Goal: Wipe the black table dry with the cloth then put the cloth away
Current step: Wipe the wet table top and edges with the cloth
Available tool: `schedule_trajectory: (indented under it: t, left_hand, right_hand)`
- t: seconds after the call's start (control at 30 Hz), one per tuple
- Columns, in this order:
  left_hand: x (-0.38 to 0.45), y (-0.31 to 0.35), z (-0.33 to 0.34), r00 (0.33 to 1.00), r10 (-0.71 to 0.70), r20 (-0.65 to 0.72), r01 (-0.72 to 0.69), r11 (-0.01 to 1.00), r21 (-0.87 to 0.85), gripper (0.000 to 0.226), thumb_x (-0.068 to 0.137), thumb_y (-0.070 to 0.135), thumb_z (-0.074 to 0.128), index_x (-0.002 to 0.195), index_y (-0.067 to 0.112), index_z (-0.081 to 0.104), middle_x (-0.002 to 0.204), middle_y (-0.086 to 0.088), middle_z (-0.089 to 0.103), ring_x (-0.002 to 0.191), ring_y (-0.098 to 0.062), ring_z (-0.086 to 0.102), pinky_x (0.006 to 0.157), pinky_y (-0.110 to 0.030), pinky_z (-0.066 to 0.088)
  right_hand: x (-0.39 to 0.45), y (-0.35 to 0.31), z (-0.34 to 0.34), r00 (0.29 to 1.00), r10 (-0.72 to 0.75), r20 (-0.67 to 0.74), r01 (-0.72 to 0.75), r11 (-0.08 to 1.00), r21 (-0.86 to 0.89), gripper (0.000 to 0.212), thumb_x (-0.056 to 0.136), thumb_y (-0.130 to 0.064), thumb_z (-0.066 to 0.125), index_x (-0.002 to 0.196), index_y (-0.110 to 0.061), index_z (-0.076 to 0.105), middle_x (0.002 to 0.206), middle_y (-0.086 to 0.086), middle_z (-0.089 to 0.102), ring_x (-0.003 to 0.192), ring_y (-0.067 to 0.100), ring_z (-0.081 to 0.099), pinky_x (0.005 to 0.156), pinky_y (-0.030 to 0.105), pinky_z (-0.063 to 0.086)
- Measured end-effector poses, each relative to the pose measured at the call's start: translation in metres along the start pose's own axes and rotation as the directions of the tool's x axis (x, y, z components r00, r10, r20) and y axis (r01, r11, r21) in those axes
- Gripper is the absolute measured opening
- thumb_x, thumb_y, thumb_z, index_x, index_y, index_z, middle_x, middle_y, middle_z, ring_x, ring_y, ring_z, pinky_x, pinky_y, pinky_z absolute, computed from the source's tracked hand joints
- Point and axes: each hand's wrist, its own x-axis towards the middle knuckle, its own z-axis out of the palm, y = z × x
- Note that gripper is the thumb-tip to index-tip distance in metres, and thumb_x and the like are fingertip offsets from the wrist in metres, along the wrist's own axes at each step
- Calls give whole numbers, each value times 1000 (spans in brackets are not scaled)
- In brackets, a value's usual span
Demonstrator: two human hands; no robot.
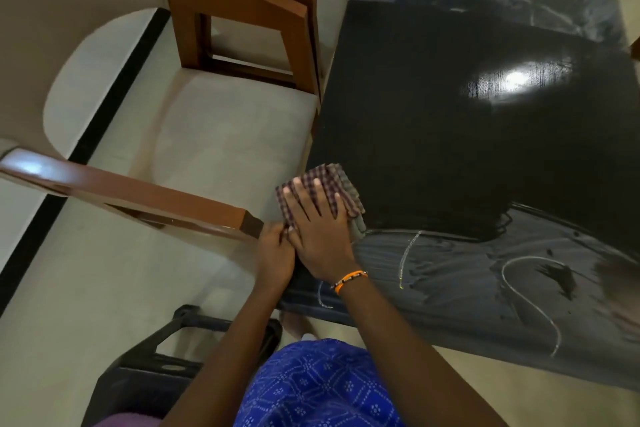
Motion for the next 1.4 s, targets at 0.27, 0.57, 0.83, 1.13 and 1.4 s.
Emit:
schedule_trajectory:
  t: [0.27,0.57,0.83,1.13,1.4]
  left_hand:
    - [-20,29,27,953,294,-75,-226,852,473,47,86,7,54,132,12,46,128,-13,47,115,-30,43,96,-39,38]
    - [-65,73,134,773,544,326,-630,600,493,37,77,16,63,114,21,61,107,2,62,112,-23,47,93,-40,43]
    - [-80,90,168,763,481,431,-646,583,492,42,84,23,59,126,24,53,125,3,53,127,-21,35,103,-35,30]
    - [-91,92,181,821,466,330,-563,558,610,47,80,20,65,125,13,53,127,-9,53,123,-31,42,98,-44,39]
    - [-99,104,211,846,465,262,-511,564,649,48,76,18,68,122,10,56,120,-12,57,118,-34,46,93,-46,43]
  right_hand:
    - [-41,95,-17,998,65,-4,-65,998,-22,65,84,-34,36,147,-28,22,156,-7,20,144,24,19,112,45,12]
    - [-159,276,-53,796,602,-65,-605,793,-64,64,85,-39,22,147,-24,24,155,0,26,141,29,27,107,50,29]
    - [-197,345,-65,420,900,-119,-892,433,127,70,82,-40,23,148,-21,18,157,5,17,143,35,15,112,59,14]
    - [-98,241,-50,801,595,-72,-591,804,67,65,83,-44,25,143,-21,34,151,6,34,140,33,28,106,69,11]
    - [-94,276,-56,957,286,-40,-284,958,39,63,89,-37,42,147,-25,20,157,-1,17,145,25,11,115,56,4]
